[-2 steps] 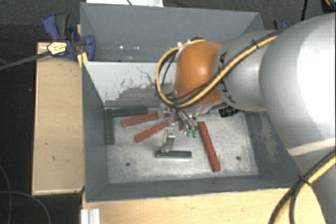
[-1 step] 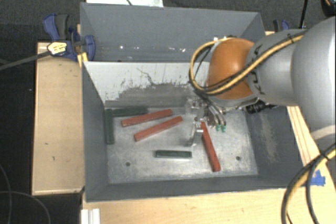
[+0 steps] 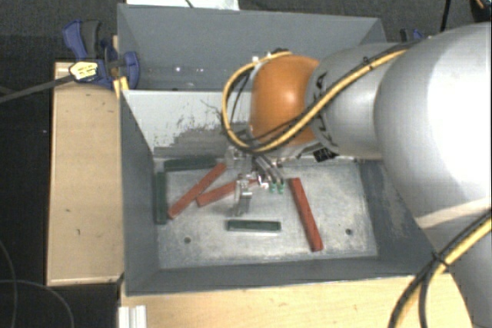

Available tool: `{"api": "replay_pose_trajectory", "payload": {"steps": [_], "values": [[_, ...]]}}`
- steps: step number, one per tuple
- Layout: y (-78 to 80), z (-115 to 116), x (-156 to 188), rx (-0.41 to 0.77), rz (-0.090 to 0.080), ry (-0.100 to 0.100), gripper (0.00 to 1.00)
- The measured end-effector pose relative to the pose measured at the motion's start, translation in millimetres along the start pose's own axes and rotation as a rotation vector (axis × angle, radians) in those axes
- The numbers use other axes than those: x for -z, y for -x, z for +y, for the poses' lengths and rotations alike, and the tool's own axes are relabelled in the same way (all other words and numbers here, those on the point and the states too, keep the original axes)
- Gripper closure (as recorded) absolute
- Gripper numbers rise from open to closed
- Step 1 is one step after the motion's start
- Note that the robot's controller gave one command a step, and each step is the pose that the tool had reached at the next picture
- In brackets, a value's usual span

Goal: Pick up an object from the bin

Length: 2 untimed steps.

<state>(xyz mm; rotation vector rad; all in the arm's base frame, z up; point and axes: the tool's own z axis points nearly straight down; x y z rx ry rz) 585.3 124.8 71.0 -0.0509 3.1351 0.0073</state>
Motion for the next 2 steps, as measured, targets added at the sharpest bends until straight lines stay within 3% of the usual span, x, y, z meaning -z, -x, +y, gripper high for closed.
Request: {"api": "replay_pose_trajectory", "payload": {"steps": [1,2], "values": [[0.0,-5.2,-0.2,-0.007,0.002,-0.003,1.0],[9.9,-6.4,140.3,0.127,-0.005,-0.003,1.0]]}}
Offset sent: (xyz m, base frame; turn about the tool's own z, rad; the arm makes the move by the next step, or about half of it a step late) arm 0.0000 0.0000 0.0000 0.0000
